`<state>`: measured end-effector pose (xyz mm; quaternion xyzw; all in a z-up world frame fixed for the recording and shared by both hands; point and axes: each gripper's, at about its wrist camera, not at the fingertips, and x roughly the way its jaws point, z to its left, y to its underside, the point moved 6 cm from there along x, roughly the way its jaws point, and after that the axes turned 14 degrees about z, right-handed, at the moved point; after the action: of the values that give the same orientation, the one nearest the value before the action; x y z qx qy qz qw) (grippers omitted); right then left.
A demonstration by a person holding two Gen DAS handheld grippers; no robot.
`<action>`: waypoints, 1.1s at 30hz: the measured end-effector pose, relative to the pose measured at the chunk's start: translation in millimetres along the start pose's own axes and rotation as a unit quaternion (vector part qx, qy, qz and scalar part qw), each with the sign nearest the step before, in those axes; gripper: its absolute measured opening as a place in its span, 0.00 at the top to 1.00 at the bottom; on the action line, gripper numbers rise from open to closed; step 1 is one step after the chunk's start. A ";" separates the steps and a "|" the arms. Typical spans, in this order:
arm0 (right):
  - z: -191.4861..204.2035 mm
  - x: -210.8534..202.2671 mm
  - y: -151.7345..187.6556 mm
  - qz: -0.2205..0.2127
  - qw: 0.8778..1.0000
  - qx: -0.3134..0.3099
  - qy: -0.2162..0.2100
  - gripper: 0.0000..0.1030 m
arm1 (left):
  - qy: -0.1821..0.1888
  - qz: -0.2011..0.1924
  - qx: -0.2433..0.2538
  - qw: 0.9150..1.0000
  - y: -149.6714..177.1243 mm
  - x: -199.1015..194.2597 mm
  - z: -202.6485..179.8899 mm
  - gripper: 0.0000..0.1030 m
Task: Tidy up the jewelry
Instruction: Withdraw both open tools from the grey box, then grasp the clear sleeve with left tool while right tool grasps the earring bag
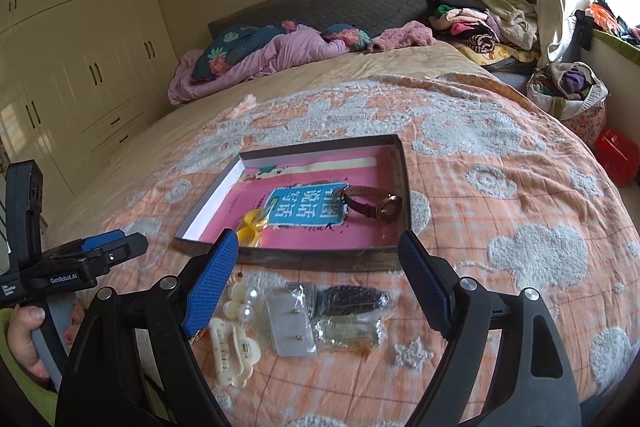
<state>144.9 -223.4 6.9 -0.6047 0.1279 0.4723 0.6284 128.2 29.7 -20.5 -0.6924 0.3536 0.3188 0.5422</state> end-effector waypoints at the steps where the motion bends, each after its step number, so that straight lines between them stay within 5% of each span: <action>1: 2.4 0.2 2.3 0.003 1.000 -0.003 -0.001 0.21 | 0.000 0.003 0.001 1.000 3.0 0.6 0.1 0.14; 20: 20.8 16.1 38.7 0.060 0.997 -0.041 0.002 0.21 | 0.004 0.049 0.016 0.999 48.8 13.6 -1.9 0.14; 33: 20.9 36.4 54.3 0.094 0.994 -0.053 0.014 0.21 | 0.061 0.101 0.004 0.993 69.9 38.0 -3.0 0.14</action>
<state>114.7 -198.7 -49.6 -0.6290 0.1675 0.5272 0.5462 90.8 10.0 -87.9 -0.6693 0.4554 0.3278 0.4871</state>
